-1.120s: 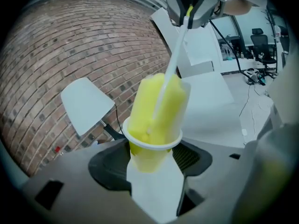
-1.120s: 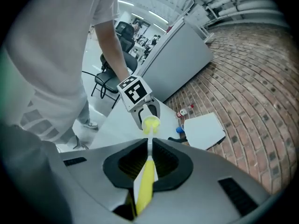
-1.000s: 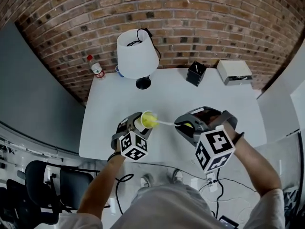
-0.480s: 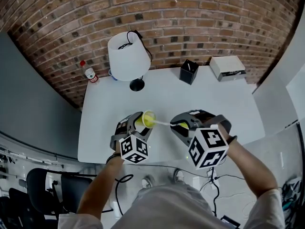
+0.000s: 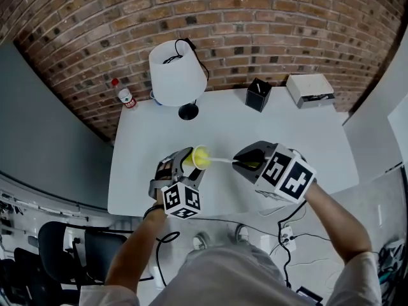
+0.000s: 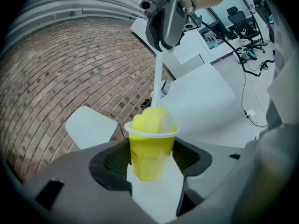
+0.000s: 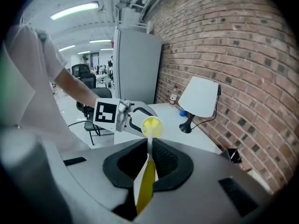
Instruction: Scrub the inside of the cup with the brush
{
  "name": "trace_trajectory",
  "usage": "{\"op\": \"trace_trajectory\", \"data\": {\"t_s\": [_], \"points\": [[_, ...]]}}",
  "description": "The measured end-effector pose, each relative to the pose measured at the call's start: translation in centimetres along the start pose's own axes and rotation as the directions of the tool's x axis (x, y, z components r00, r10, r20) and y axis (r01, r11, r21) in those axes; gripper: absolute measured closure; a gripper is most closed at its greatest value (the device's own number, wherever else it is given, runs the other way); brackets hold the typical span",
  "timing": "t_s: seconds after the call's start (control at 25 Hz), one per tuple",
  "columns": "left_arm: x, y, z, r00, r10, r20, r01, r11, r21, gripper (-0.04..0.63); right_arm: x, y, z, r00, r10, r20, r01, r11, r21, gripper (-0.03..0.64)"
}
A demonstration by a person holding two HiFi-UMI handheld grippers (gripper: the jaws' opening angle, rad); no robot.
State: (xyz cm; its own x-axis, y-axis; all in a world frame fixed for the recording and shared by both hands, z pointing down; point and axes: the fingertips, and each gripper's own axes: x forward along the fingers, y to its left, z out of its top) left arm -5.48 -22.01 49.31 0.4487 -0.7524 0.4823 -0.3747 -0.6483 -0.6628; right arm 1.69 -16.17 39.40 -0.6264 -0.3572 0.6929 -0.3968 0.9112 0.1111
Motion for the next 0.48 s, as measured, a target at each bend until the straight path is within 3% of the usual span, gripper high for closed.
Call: {"op": "trace_trajectory", "data": {"t_s": [0.2, 0.48], "points": [[-0.4, 0.5, -0.2, 1.0, 0.028, 0.004, -0.028, 1.0, 0.011, 0.308, 0.4, -0.7, 0.1, 0.998, 0.05, 0.03, -0.056, 0.976, 0.211, 0.588], [-0.4, 1.0, -0.2, 0.998, 0.063, 0.011, -0.063, 0.997, 0.033, 0.308, 0.6, -1.5, -0.5, 0.99, 0.105, 0.097, -0.139, 0.865, 0.482, 0.586]]}}
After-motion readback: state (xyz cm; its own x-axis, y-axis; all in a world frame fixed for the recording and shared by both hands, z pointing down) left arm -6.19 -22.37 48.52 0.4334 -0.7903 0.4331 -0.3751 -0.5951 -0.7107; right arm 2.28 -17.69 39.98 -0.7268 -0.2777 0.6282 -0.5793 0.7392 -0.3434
